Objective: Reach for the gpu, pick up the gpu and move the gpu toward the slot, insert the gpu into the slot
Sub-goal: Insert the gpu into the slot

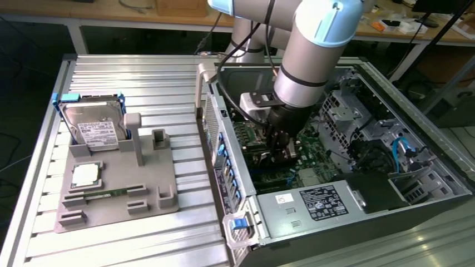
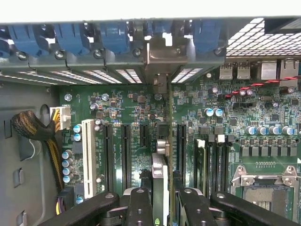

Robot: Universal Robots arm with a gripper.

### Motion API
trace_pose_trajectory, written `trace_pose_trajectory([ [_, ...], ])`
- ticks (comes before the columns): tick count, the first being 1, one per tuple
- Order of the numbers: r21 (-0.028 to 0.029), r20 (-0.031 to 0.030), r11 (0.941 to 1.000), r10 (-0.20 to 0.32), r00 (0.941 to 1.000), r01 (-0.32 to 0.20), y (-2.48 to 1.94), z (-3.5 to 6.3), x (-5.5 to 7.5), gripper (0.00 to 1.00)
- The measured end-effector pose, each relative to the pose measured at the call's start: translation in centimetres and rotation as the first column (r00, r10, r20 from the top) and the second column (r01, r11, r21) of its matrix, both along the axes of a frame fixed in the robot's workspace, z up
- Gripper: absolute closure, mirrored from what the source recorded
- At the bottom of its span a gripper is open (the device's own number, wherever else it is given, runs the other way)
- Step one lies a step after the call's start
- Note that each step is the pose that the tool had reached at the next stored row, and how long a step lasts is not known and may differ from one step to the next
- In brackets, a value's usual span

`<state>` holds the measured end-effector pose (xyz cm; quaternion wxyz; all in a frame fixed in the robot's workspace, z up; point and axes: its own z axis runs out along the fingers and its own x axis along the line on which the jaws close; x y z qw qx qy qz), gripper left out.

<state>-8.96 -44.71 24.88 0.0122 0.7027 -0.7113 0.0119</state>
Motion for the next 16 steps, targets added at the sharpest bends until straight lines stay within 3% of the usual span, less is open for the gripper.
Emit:
trace_pose_trajectory([
  [16,-0.0001,0.0,1.0,0.0,1.0,0.0,0.0,-0.56,-0.15,0.73],
])
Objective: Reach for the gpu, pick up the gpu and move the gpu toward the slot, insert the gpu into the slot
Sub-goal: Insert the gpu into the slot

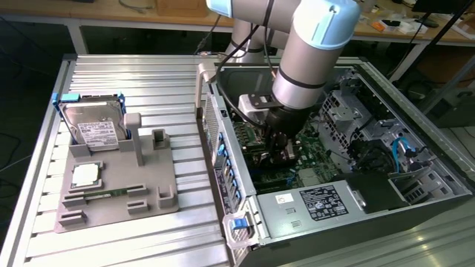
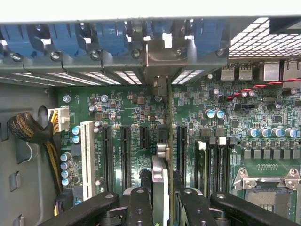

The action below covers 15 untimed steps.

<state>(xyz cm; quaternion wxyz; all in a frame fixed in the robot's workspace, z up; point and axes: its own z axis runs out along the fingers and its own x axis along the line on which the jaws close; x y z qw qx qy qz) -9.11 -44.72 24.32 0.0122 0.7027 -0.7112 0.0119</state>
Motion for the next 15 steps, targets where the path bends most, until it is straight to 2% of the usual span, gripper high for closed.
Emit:
trace_pose_trajectory([
  [9,-0.0002,0.0,1.0,0.0,1.0,0.0,0.0,-0.53,-0.25,0.73],
  [15,0.0002,0.0,1.0,0.0,1.0,0.0,0.0,-0.54,-0.25,0.73],
])
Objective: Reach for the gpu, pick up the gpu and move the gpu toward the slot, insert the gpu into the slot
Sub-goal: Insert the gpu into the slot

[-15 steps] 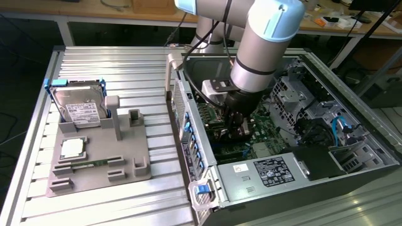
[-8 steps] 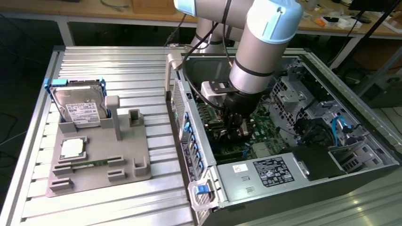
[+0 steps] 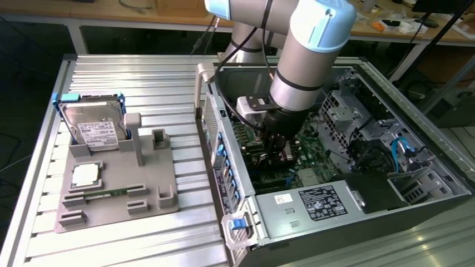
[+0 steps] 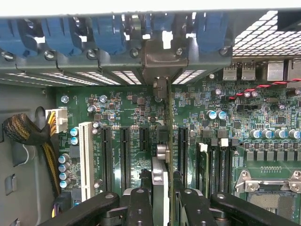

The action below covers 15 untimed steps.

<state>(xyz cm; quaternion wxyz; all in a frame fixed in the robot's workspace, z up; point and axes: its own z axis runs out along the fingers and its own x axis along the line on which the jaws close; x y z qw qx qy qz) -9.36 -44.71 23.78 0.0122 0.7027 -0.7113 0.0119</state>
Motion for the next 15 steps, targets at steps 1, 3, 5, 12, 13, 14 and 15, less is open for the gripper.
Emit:
trace_pose_trajectory([
  [1,0.0001,0.0001,1.0,0.0,1.0,0.0,0.0,0.0,0.0,0.73],
  [3,0.0,0.0,1.0,0.0,1.0,0.0,0.0,0.0,0.0,0.73],
  [5,0.0,0.0,1.0,0.0,1.0,0.0,0.0,0.0,0.0,0.73],
  [12,-0.0006,-0.0001,1.0,0.0,1.0,0.0,0.0,-0.16,0.0,0.73],
  [13,-0.0006,-0.0001,1.0,0.0,1.0,0.0,0.0,-0.18,0.0,0.73],
  [14,-0.0007,-0.0001,1.0,0.0,1.0,0.0,-0.01,-0.18,0.0,0.73],
  [15,-0.0005,-0.0001,1.0,0.0,1.0,0.0,-0.01,-0.19,0.0,0.73],
])
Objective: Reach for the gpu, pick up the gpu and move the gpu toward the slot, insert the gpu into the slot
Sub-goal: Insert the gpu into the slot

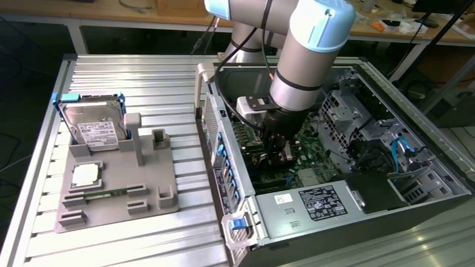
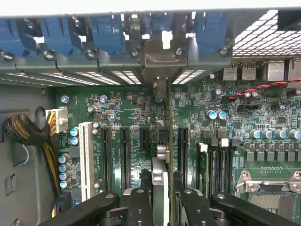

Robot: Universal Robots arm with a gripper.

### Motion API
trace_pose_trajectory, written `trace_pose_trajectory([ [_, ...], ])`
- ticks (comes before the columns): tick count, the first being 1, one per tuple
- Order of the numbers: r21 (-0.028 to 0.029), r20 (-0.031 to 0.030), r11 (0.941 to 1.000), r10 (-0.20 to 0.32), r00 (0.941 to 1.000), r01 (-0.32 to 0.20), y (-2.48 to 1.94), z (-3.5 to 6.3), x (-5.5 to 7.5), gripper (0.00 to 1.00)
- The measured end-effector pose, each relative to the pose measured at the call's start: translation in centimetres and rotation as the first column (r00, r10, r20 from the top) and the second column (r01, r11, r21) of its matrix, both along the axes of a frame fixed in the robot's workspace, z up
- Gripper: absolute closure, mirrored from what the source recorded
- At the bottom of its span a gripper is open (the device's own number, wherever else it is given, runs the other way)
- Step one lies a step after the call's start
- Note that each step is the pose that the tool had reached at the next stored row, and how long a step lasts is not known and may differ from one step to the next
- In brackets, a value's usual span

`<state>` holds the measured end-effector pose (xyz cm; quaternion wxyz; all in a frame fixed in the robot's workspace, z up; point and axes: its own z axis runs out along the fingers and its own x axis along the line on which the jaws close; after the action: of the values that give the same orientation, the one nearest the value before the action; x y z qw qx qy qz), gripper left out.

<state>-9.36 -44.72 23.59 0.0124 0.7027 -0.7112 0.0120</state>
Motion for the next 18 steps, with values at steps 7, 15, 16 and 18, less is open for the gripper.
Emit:
trace_pose_trajectory([
  [7,0.0005,0.0001,1.0,0.0,1.0,0.0,0.0,-0.02,0.0,0.73],
  [15,0.0005,0.0001,1.0,0.0,1.0,0.0,0.01,-0.02,0.0,0.73],
  [16,0.0005,0.0001,1.0,0.0,1.0,0.0,0.01,-0.02,0.0,0.73],
  [18,0.0005,0.0001,1.0,0.0,1.0,0.0,0.01,-0.02,0.0,0.73],
])
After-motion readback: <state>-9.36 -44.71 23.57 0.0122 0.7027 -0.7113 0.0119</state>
